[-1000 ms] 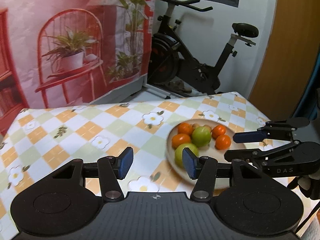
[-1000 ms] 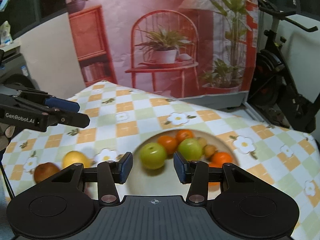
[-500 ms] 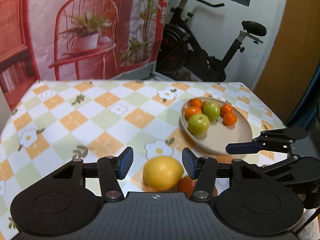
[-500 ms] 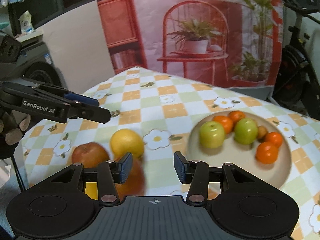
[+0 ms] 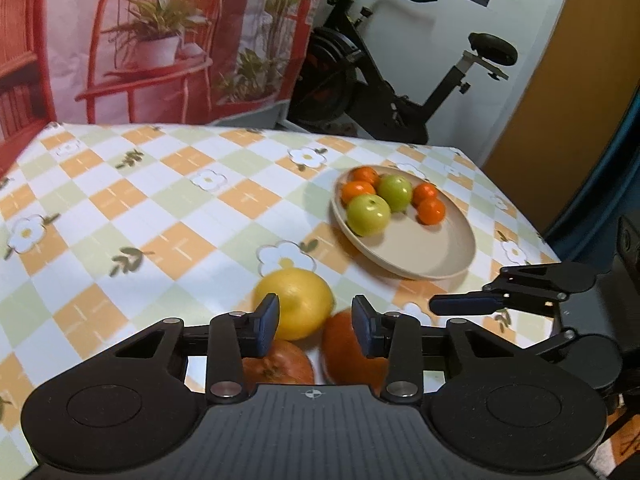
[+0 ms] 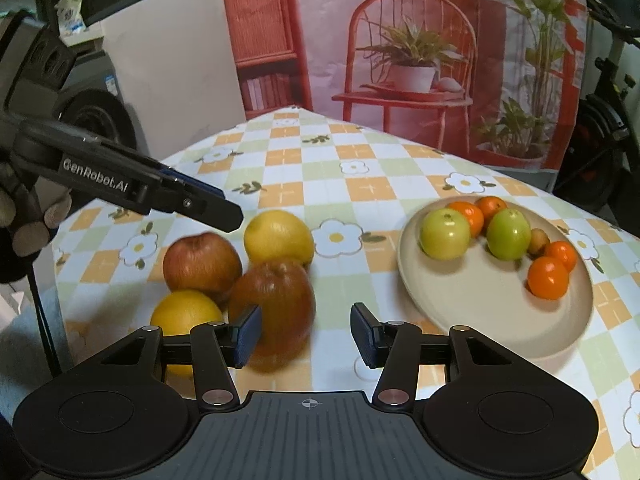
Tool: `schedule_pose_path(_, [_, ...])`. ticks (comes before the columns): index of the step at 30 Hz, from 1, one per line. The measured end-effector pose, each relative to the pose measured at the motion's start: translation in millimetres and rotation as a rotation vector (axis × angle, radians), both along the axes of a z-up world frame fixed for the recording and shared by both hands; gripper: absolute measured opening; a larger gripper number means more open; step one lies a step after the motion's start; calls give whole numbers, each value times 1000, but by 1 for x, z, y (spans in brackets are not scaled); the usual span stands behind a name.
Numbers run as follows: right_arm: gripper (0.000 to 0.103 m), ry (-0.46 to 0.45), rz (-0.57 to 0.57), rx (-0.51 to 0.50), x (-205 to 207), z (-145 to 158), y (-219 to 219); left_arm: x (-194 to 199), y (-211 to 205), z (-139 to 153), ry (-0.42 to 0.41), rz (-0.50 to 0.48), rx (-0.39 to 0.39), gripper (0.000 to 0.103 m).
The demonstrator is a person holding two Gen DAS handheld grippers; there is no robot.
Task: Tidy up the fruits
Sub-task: 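Move both grippers back to a large red apple on the table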
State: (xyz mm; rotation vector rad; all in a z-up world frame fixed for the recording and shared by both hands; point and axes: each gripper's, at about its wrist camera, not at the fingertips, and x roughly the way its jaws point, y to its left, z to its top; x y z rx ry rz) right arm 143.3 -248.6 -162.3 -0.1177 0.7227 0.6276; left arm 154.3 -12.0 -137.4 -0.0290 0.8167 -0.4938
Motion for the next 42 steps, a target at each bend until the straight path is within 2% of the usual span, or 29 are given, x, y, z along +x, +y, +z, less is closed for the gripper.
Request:
schedule_pose_path(6, [46, -1, 38, -35, -8, -11, 6, 0, -5, -9, 67, -13, -36, 42])
schedule_pose_path(18, [46, -11, 81, -65, -7, -26, 20, 16, -6, -28, 170, 19, -102, 42])
schedule_pose_path(28, [49, -6, 99, -59, 0, -32, 20, 23, -10, -33, 191, 18, -135, 41])
schedule_pose_path(33, [49, 0, 110, -38, 4, -35, 24, 24, -12, -36, 200, 1, -158, 37])
schedule_pose_path(36, [53, 1, 102, -29, 7, -37, 26, 24, -15, -36, 202, -12, -164, 33])
schedule_pose_path(42, [53, 2, 79, 19, 8, -42, 21, 26, -19, -36, 195, -15, -155, 33])
